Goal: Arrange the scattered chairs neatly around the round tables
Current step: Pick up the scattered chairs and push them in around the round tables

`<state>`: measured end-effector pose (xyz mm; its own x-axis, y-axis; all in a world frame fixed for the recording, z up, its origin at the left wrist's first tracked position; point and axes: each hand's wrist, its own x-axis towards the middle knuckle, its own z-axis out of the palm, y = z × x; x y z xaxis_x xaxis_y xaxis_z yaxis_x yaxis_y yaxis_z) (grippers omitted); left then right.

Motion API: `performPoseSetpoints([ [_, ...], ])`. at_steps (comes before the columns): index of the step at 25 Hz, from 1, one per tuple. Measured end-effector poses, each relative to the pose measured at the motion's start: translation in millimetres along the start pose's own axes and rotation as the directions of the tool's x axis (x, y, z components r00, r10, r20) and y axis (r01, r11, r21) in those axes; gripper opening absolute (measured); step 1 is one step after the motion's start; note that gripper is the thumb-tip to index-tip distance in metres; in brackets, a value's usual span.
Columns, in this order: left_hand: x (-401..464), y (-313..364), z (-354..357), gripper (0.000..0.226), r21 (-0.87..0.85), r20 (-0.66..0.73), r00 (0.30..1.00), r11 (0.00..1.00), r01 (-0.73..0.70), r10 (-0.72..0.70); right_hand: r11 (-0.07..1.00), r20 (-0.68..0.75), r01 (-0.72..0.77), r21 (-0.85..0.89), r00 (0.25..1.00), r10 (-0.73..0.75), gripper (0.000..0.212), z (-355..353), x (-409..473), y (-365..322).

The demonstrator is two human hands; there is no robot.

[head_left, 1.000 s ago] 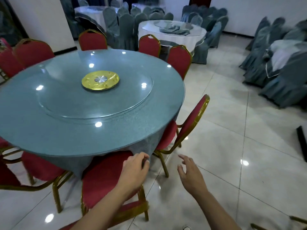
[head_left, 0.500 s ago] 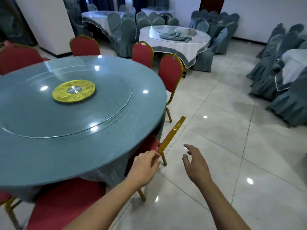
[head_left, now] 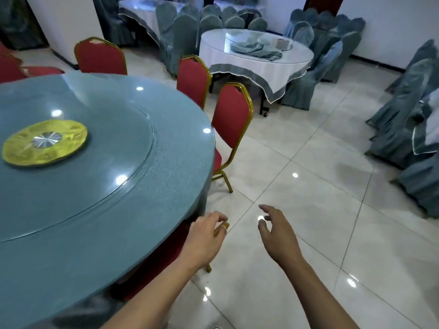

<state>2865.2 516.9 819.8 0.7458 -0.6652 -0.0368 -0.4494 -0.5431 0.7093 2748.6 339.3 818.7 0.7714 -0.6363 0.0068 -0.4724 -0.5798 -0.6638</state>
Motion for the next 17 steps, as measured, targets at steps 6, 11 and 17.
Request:
performPoseSetpoints([
  [6, 136, 52, 29, 0.023, 0.005, -0.027, 0.999, 1.000, 0.031, -0.031, 0.997, 0.011, 0.070, 0.039, 0.997, -0.071, 0.038, -39, 149, 30],
  [11, 269, 87, 64, 0.023, 0.019, -0.065, 0.995, 0.997, 0.077, -0.076, 0.991, 0.035, 0.114, 0.064, 0.993, -0.116, 0.039, -67, 300, 78],
  [17, 428, 151, 101, 0.020, 0.000, -0.139, 0.973, 0.983, 0.186, -0.184, 0.979, 0.156, 0.177, 0.104, 0.969, -0.192, 0.037, -96, 482, 115],
])
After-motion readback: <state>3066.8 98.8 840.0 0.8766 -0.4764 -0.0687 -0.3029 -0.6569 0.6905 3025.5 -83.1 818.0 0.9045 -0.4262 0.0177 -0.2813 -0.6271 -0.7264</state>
